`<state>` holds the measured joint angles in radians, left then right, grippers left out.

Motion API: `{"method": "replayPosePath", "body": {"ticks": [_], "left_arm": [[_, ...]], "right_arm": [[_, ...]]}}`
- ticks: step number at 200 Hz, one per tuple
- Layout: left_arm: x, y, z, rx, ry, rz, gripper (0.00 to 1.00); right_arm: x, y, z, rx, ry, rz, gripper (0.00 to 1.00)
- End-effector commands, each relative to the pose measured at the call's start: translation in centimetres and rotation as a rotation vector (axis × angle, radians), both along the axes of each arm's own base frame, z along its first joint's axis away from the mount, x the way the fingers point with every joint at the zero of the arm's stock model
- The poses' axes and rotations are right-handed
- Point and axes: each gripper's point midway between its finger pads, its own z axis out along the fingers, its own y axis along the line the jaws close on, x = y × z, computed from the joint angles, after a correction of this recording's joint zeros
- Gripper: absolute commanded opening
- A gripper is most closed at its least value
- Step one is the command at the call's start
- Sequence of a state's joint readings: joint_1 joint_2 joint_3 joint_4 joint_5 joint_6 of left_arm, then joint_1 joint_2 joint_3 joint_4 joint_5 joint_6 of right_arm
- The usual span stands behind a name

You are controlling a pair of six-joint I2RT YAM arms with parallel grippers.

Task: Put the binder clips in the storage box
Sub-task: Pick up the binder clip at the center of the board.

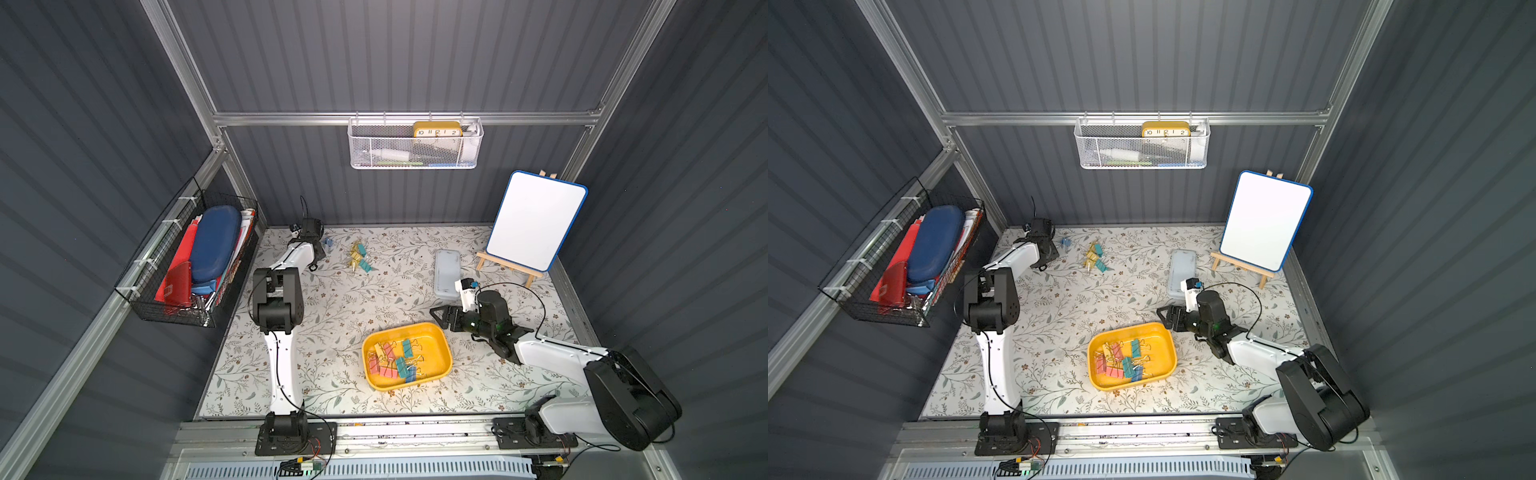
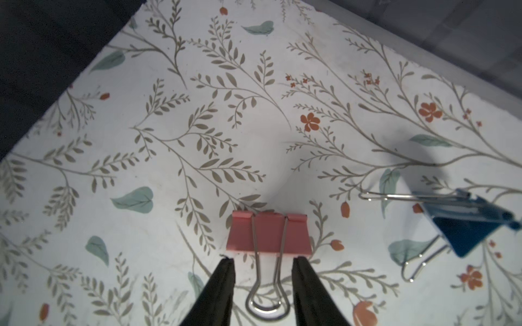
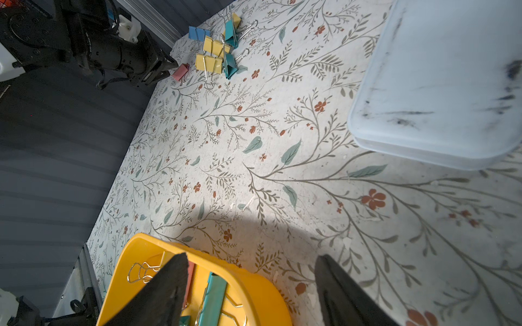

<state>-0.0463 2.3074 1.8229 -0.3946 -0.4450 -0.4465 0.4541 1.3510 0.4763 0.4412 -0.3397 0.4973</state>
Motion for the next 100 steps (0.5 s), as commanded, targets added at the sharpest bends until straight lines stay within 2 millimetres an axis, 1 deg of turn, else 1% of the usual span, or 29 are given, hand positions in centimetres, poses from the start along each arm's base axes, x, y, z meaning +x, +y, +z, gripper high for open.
{"method": "replayPosePath", "body": {"ticks": [1,8,33,42,60,83,100], "left_arm": [[0.1,-0.2,1.1,-0.023,-0.01,0.011,0.51],[0.1,-0.2,1.2,-0.03,-0.017,0.017,0.5],[0.0,-0.2,1.1,-0.059,-0.018,0.062,0.38],[-0.2,-0.2,0.9,-0.081,-0.012,0.091,0.36],[-0.6,-0.4,0.5,-0.143,0.0,0.165,0.36],[-0.8,-0.6,0.1,-0.208,-0.01,0.228,0.42],[-0.8,-0.2,-0.3,-0.238,-0.016,0.254,0.43]], "right_arm": [[-0.1,0.0,-0.2,0.005,0.002,0.003,0.75],[-0.1,0.0,-0.2,0.006,0.002,0.002,0.75],[-0.1,-0.1,-0.2,0.004,0.003,0.001,0.75],[-0.1,0.0,-0.2,0.004,0.003,0.001,0.75],[-0.1,0.0,-0.2,0.005,0.003,0.002,0.75],[-0.1,0.0,-0.1,0.006,-0.002,0.004,0.75],[-0.1,-0.1,0.1,0.005,-0.007,0.002,0.75]]}}
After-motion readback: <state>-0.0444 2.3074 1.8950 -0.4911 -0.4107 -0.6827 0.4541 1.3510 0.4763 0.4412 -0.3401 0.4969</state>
